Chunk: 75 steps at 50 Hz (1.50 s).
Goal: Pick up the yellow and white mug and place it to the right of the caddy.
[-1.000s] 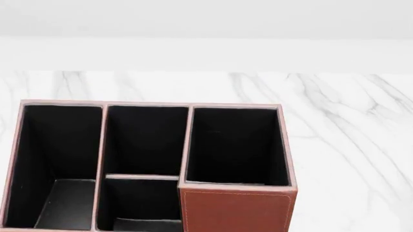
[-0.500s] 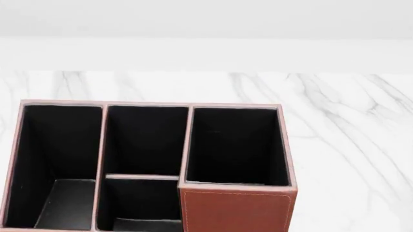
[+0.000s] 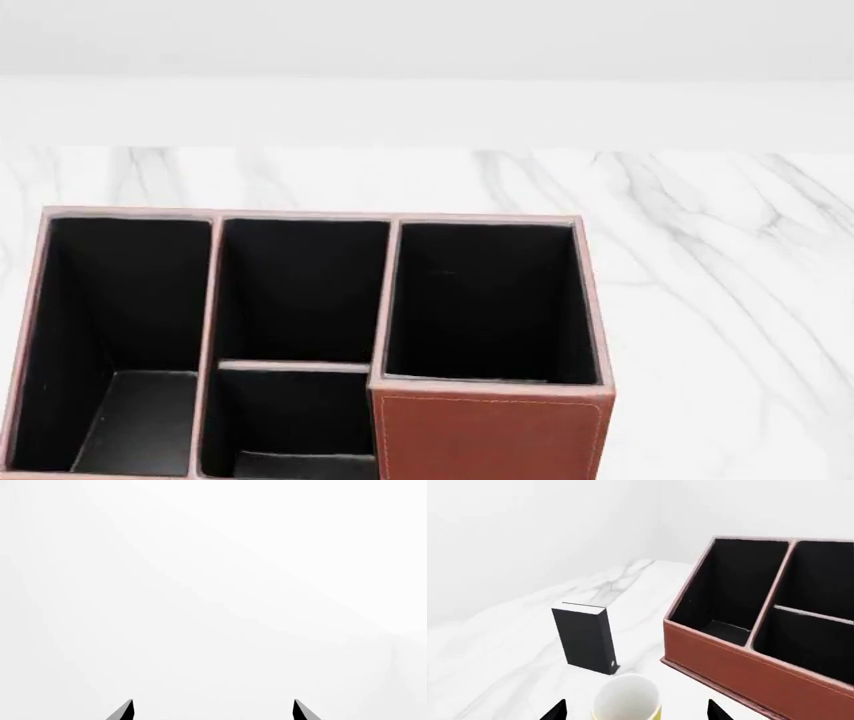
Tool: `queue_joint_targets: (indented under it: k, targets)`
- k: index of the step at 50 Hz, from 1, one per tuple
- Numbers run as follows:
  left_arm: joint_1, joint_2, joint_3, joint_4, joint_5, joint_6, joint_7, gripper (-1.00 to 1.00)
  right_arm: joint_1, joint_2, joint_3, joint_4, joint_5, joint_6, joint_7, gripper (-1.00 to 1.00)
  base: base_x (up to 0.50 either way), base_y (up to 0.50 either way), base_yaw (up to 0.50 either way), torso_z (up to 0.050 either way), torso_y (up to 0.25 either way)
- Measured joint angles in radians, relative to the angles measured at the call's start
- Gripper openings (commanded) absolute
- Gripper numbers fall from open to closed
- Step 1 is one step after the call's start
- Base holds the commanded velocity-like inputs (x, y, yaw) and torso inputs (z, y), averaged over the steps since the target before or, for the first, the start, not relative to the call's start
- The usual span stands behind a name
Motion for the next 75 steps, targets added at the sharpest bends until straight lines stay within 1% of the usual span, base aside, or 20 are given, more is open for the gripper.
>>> queue_joint_targets:
  k: [27,47,75]
  targets:
    - [0.000,0.000,-0.013,0.000,-0.011,0.002,-0.003,1.00,-0.040,0.001,0.001,0.112,0.049,-0.042,-0.103,1.00,0.00,0.00,0.00,0.000,0.000]
    - [0.000,0.000,0.006,0.000,0.008,0.002,-0.007,1.00,-0.081,0.003,0.027,0.255,0.093,-0.110,-0.196,1.00,0.00,0.00,0.00,0.000,0.000]
    - [0.000,0.000,0.021,0.000,0.024,0.001,-0.007,1.00,-0.142,-0.039,0.056,0.452,0.156,-0.182,-0.332,1.00,0.00,0.00,0.00,0.000,0.000]
